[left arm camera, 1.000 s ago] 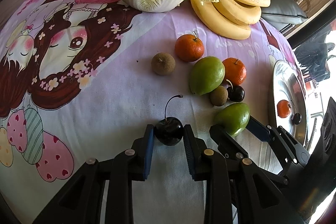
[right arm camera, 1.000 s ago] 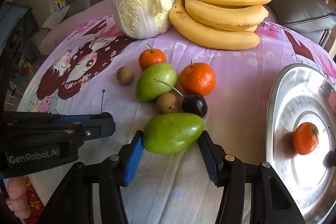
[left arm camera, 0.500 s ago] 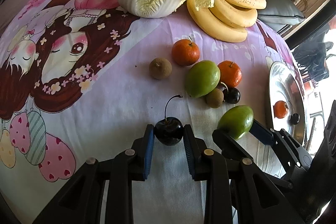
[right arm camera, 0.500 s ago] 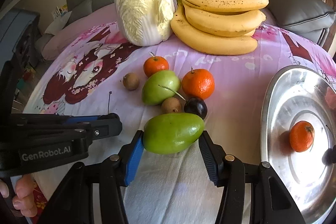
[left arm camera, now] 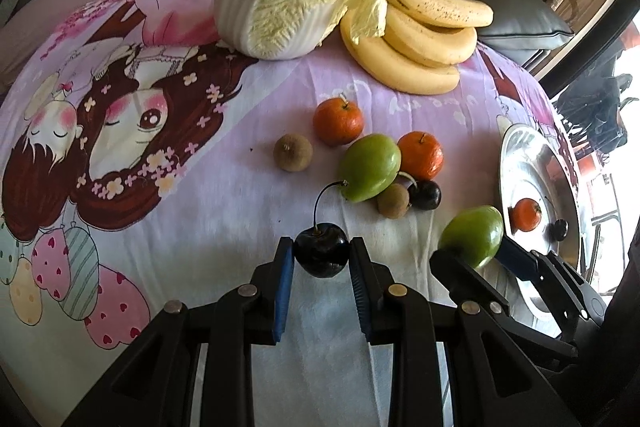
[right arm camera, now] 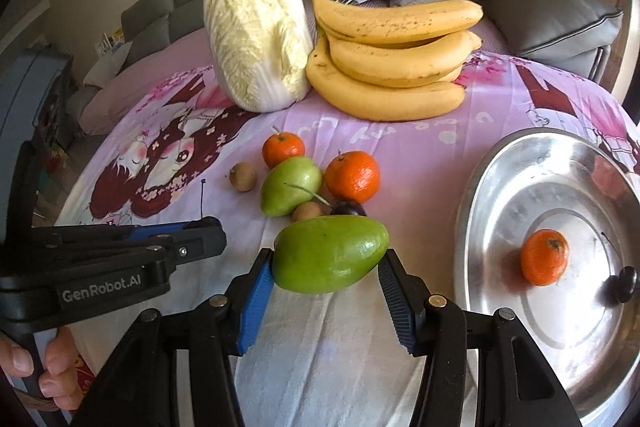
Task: Organize fruits
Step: 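Carry the mango with the right tool while the left tool carries the cherry toward the bowl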
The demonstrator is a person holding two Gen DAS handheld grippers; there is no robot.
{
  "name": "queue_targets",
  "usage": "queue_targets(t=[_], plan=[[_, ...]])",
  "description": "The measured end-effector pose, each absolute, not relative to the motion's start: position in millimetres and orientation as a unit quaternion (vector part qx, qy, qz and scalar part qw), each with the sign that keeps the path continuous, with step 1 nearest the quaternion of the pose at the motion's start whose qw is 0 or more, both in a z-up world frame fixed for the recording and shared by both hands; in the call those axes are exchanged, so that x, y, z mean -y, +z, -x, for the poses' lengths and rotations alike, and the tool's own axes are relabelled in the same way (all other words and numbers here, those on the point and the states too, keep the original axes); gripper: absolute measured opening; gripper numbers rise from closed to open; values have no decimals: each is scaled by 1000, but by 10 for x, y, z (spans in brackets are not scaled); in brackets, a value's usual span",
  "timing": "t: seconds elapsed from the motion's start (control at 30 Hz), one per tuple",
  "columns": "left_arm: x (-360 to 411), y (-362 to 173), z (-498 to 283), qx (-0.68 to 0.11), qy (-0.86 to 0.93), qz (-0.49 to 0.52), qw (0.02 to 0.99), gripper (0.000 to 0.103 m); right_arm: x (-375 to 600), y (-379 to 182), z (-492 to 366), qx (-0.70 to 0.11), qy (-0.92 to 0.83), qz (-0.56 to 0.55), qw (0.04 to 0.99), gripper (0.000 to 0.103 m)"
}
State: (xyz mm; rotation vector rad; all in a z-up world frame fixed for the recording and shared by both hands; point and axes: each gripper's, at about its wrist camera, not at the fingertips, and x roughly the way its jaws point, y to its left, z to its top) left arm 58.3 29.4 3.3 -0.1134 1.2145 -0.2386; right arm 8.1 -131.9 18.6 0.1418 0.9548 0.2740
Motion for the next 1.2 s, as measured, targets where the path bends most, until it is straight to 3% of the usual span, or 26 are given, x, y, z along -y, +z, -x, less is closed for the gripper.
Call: queue_targets(t=[1.2], plan=[[544,453,-613,-533,-179,1,827,29,2125,527,88,-427,45,-116,896,56]])
